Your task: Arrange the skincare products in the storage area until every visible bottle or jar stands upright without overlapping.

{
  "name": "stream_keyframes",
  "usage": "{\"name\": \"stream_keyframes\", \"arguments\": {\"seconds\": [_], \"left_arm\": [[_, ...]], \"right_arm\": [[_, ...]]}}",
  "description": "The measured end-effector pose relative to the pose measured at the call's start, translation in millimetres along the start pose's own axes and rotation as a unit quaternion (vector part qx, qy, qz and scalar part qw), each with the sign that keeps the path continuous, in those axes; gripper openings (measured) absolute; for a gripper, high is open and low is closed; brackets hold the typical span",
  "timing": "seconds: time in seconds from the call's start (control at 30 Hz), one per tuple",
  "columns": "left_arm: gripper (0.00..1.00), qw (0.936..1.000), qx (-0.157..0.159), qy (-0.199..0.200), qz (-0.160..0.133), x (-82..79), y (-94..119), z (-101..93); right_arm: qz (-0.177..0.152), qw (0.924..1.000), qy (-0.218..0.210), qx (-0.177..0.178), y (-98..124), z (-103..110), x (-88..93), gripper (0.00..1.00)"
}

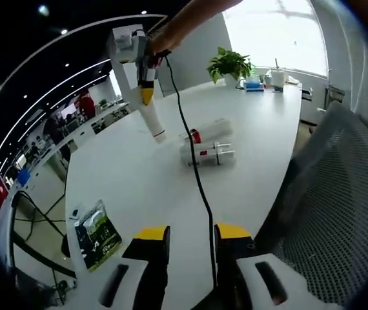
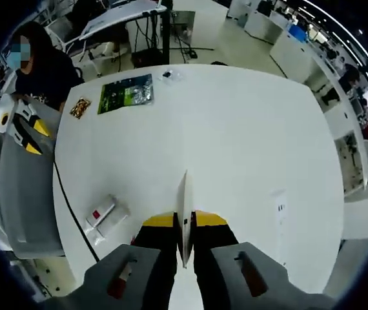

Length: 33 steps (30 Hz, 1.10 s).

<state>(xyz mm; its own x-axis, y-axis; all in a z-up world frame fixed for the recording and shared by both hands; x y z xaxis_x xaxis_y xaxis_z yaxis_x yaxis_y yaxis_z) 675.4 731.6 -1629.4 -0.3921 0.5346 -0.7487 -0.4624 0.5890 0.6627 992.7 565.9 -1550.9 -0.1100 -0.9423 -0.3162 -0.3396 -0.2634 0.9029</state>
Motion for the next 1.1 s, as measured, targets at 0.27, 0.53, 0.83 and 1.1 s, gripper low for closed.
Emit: {"name": "stream_keyframes", "arguments": {"seconds": [0.27,0.53,0.83,1.1], "left_arm": [[0.28,1.0,0.002,0.002,0.003,1.7,-0.2,-0.1],[0.28,0.9998,0.006,0.013,0.016,6.7,-1.6,0.6],[0.28,0.9994,0.008,0.02,0.025,10.9,-2.1,1.4],[0.28,0.9993,0.001,0.027,0.026,11.8,-1.0,4.0]], "right_arm": [[-0.008,0.9999,-0.012,-0.004,-5.2,-12.9,3.0,0.05],[-0.019,0.9998,0.001,-0.001,-9.5,-27.2,5.0,0.06],[-0.023,0.999,0.033,-0.021,-17.3,-29.1,8.1,0.06],[-0.047,0.9977,0.039,-0.029,-20.1,-30.2,7.6,0.07]]}}
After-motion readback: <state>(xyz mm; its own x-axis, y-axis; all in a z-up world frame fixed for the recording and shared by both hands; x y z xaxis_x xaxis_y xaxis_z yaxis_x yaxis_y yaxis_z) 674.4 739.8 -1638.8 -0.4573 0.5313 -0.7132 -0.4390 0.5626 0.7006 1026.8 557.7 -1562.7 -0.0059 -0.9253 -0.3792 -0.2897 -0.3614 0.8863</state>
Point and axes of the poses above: the point that each gripper's makers call its tool centre point, and the gripper's own axes: y roughly backward along the fingers, z roughly to its left, x roughly out of its underside, the point moved 4 cm from there along y, roughly backward along the fingers, and after that the axes turned 13 degrees about x, right-handed, at the moved point
